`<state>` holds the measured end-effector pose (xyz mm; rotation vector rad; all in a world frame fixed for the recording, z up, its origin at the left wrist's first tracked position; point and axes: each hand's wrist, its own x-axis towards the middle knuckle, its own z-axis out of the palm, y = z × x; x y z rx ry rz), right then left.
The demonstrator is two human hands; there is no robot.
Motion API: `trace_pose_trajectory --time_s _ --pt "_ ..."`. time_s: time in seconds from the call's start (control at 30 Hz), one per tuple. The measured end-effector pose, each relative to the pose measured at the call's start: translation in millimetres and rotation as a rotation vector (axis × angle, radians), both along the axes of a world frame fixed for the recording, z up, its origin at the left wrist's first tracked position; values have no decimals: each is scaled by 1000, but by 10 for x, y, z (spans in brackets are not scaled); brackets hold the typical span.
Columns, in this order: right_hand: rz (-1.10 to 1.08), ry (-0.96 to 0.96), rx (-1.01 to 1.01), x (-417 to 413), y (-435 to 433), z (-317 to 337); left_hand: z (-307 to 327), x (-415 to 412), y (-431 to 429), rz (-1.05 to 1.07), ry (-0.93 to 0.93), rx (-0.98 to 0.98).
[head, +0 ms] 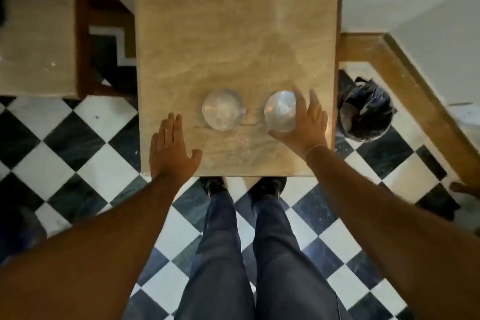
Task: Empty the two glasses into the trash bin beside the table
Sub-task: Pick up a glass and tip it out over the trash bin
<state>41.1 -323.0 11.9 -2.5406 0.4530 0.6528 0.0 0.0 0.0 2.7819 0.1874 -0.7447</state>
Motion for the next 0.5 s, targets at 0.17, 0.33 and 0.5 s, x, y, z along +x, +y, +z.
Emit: trace_pose_trajectory --time_s 0.17,0.33,0.5 --pt "2 -47 -5 151 -4 -320 -380 34 71 -13 1 20" --pt "16 -118 -3 76 -7 -448 -550 35 21 -54 -43 7" --pt "40 -110 11 80 -37 -509 -653 19 4 -23 -65 0"
